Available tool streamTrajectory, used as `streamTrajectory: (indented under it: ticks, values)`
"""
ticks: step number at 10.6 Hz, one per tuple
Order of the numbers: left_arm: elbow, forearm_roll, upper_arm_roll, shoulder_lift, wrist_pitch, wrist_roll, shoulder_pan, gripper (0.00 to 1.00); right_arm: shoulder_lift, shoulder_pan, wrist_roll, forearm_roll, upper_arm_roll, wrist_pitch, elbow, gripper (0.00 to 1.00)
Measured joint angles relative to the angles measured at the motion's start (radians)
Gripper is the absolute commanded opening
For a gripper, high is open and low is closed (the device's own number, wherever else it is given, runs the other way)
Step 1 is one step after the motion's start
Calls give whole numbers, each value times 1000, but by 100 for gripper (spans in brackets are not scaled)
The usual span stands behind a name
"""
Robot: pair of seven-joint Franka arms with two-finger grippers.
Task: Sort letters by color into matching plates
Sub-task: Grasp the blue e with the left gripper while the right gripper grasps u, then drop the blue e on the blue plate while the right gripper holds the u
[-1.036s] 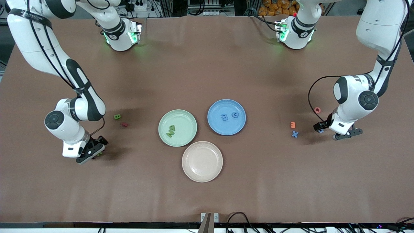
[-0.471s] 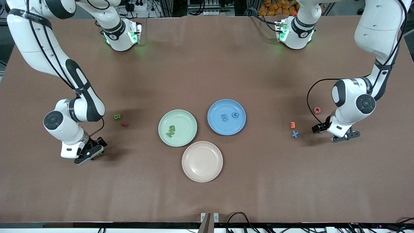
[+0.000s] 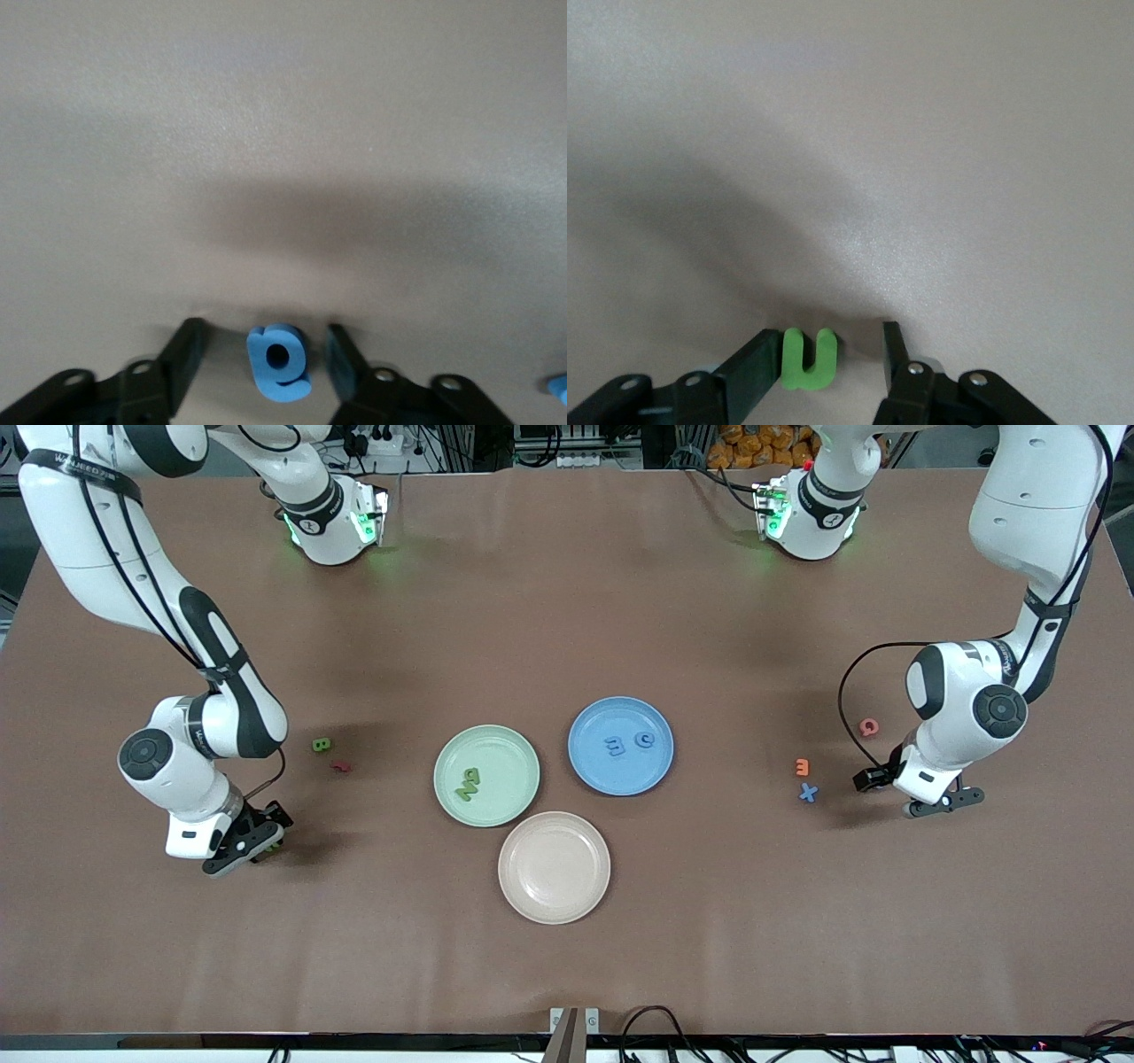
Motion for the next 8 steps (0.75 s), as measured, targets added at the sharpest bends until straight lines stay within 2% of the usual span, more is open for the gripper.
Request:
streamTrajectory:
  ticks: [1,5,8]
  values:
    - [1,0,2,-3,0,0,1,0,0,-1,0,0,0,2,0,48]
    - [1,0,4,-11,-1,0,2,0,0,-3,2,0,0,5,0,46]
    - [1,0,4,-12,-1,0,2,0,0,-4,2,0,0,5,1,39]
